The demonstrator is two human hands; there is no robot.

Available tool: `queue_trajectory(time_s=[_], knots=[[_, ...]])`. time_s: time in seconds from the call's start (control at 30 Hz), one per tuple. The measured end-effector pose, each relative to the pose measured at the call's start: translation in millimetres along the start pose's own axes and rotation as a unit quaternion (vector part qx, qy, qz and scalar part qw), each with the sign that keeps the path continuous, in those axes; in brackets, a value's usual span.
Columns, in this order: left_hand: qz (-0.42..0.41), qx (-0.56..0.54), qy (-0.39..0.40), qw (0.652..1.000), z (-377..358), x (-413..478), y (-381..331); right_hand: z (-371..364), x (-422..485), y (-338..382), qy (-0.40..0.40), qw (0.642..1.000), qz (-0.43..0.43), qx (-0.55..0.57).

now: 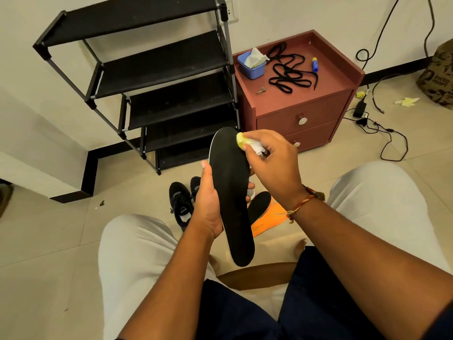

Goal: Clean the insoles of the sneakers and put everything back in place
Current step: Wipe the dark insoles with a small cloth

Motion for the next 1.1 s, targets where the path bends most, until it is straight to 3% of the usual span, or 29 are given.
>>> queue_trajectory(time_s=[0.1,0.33,0.67,0.83,1.0,1.1], knots=[[-0.003,0.038,-0.002,0.999,0.8,-0.6,2.2,-3.4,-4.2,3.4,0.031,0.999,0.029,-0.019],[0.024,0.097,0.025,0.995,-5.3,-4.0,8.4,12.6,7.9,-5.0,-0.041,0.997,0.015,-0.056],[0.005,0.137,0.025,0.99,-3.7,-2.7,11.4,3.3,-1.2,6.0,-0.018,0.998,0.053,-0.032],[0.003,0.106,0.003,0.994,-1.1,-4.3,11.2,-11.1,-13.1,19.4,0.035,0.996,0.083,-0.007],[-0.004,-0.016,-0.039,0.999,6.7,-1.7,0.9,-32.8,-36.6,32.9,0.121,0.986,0.112,-0.022],[-0.011,-0.069,-0.023,0.997,9.9,-1.5,-5.6,-39.7,-46.4,36.1,0.16,0.978,0.128,-0.03]])
Point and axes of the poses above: each hand's wrist, its own x-axis towards the middle knuckle, its own z-axis out of the back of the hand, y = z × x, the point moved 4 cm from there along x, towards the middle knuckle
